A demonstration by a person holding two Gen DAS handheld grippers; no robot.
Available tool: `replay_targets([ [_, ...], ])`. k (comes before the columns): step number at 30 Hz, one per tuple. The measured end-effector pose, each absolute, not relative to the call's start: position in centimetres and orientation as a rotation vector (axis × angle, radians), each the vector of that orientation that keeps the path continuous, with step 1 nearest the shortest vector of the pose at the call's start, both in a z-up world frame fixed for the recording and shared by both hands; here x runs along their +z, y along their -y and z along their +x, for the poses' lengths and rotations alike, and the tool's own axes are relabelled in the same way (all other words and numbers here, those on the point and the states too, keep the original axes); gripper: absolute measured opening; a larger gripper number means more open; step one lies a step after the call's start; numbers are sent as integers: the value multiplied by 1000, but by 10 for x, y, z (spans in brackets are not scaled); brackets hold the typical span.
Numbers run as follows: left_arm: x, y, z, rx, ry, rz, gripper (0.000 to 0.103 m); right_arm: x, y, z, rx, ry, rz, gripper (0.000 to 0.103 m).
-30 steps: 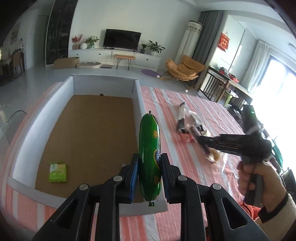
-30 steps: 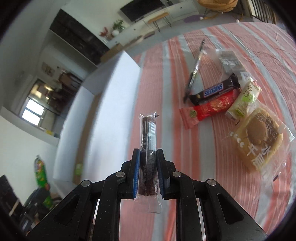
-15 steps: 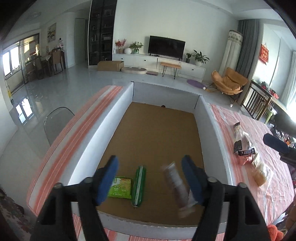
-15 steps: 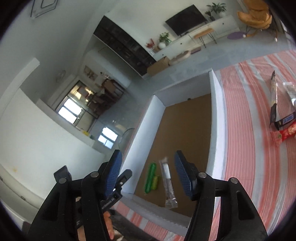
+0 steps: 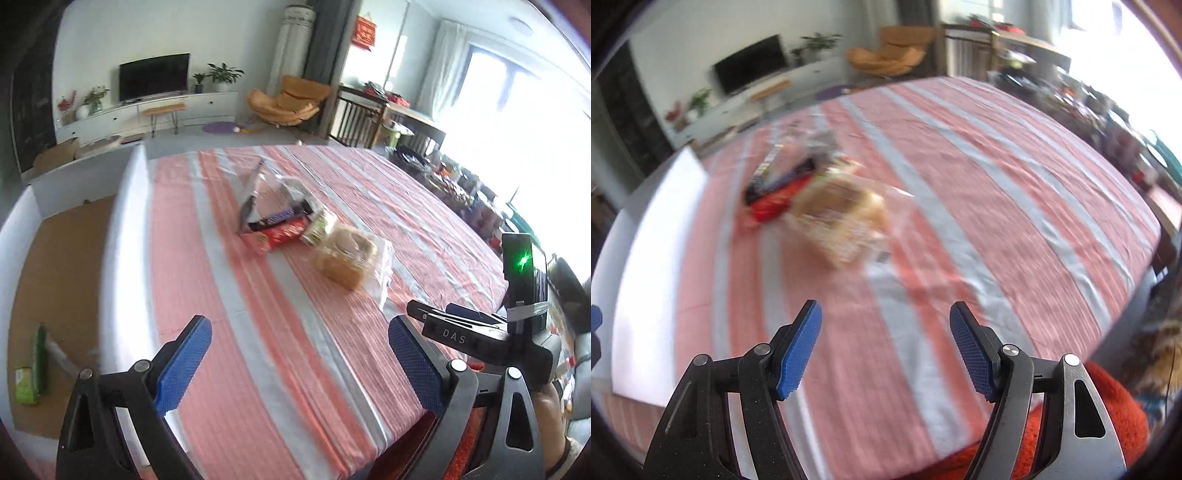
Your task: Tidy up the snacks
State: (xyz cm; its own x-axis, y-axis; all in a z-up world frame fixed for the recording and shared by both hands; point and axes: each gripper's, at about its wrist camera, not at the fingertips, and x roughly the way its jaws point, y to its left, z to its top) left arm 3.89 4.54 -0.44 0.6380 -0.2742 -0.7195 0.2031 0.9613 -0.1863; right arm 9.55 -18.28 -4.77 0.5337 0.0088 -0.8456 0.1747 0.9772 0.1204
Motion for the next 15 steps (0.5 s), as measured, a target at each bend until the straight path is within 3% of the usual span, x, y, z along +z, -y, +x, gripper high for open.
replay_targets([
  [10, -116, -1, 133, -118, -990, -33, 96, -74, 245, 146, -257, -982, 205, 75],
  [15, -124, 3, 142, -81, -955, 43, 96, -82, 247, 150, -277, -947, 200, 78],
])
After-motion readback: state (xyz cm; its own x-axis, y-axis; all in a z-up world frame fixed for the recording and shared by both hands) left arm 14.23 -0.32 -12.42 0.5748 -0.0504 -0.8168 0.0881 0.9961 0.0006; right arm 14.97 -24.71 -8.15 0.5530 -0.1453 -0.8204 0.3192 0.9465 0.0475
